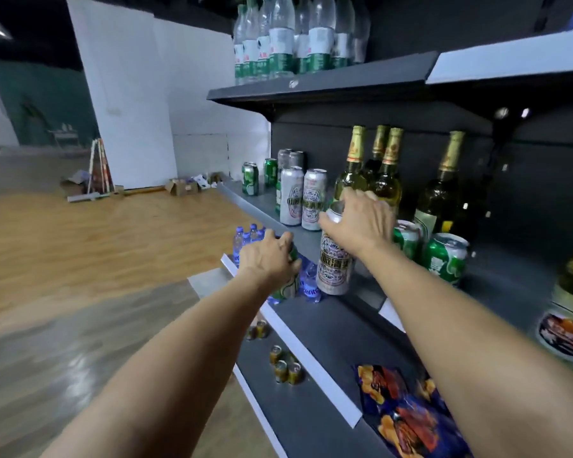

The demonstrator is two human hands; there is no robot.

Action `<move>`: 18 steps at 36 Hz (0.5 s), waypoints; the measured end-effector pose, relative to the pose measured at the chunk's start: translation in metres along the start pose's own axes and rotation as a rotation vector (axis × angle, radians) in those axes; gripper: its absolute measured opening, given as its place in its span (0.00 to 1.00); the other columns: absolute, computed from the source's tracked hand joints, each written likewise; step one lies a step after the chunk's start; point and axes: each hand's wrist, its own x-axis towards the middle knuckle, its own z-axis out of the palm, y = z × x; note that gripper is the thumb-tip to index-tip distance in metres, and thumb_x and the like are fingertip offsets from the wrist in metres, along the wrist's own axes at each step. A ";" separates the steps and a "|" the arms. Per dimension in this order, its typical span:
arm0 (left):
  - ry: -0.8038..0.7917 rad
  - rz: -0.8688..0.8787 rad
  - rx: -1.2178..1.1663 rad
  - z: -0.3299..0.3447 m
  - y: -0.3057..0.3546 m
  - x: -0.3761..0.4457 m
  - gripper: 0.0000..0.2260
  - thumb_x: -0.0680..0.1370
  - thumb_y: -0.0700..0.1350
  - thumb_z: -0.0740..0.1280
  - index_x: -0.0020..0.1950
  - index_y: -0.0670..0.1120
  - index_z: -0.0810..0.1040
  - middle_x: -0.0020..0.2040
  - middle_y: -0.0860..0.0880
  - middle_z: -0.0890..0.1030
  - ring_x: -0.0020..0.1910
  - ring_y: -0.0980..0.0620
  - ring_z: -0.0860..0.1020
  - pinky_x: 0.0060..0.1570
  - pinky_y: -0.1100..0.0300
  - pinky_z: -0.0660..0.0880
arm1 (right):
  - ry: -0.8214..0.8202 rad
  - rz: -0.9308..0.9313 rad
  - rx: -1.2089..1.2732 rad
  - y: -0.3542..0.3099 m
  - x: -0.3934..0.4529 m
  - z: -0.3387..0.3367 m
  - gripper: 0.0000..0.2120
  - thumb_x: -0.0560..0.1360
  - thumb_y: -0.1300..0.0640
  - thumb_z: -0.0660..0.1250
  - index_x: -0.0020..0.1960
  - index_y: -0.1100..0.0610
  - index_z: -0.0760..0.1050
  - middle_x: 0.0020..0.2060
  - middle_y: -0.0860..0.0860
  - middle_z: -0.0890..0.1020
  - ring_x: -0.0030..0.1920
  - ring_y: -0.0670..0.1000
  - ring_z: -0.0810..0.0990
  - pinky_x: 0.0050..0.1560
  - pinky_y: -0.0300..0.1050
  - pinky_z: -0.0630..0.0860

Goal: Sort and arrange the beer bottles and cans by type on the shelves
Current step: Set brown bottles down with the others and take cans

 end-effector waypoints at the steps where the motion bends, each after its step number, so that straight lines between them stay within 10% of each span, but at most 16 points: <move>1: 0.002 0.001 0.013 0.000 -0.004 0.014 0.23 0.78 0.59 0.59 0.69 0.51 0.65 0.62 0.44 0.70 0.56 0.39 0.77 0.42 0.53 0.68 | -0.004 -0.005 0.013 -0.003 0.012 0.008 0.21 0.73 0.38 0.61 0.53 0.55 0.72 0.51 0.54 0.79 0.54 0.56 0.75 0.49 0.48 0.67; 18: 0.086 -0.148 -0.049 0.031 -0.139 0.199 0.22 0.78 0.58 0.61 0.65 0.47 0.63 0.60 0.45 0.73 0.56 0.41 0.78 0.43 0.53 0.68 | -0.021 -0.131 0.062 -0.104 0.178 0.126 0.22 0.74 0.38 0.60 0.55 0.55 0.72 0.53 0.53 0.80 0.55 0.55 0.75 0.52 0.49 0.66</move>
